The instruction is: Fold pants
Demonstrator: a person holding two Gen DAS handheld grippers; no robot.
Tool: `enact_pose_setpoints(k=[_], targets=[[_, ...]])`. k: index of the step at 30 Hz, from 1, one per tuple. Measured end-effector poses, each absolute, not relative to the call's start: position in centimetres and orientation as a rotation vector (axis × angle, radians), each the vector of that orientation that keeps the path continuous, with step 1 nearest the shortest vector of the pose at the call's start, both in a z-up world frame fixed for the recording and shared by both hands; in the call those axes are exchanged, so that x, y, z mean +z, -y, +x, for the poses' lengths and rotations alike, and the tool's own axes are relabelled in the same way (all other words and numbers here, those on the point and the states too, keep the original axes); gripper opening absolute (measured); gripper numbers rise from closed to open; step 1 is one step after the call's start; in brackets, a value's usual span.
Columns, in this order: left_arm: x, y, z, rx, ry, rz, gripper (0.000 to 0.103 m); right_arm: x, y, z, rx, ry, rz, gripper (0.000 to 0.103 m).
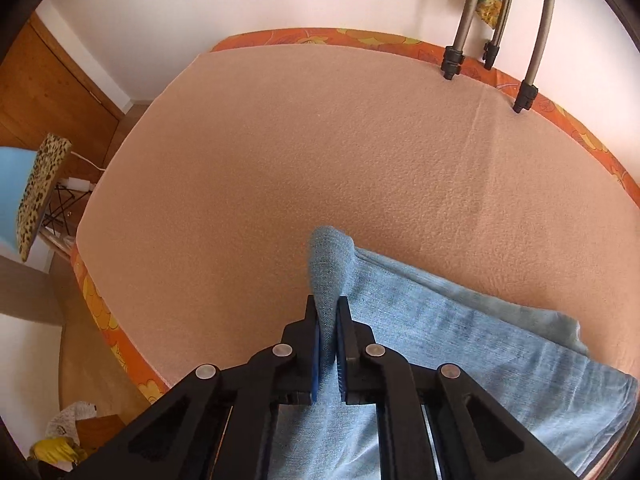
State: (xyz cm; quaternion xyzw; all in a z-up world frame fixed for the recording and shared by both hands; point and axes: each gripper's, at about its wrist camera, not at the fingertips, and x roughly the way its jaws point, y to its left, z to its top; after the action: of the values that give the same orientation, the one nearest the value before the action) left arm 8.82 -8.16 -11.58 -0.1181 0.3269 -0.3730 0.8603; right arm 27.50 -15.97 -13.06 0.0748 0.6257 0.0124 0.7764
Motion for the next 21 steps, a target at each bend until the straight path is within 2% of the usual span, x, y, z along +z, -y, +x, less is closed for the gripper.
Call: enact_pose_setpoints(k=[10, 21], targets=[[-8.6, 15.7, 8.1, -0.946, -0.653, -0.145, 0.008, -7.0, 26.4, 21.1, -0.065, -1.171, 0.344, 0.003], [-8.3, 27.3, 6.3, -1.137, -0.675, -0.017, 0.008, -4.9, 39.4, 11.2, -0.227, -1.053, 0.482, 0.002]])
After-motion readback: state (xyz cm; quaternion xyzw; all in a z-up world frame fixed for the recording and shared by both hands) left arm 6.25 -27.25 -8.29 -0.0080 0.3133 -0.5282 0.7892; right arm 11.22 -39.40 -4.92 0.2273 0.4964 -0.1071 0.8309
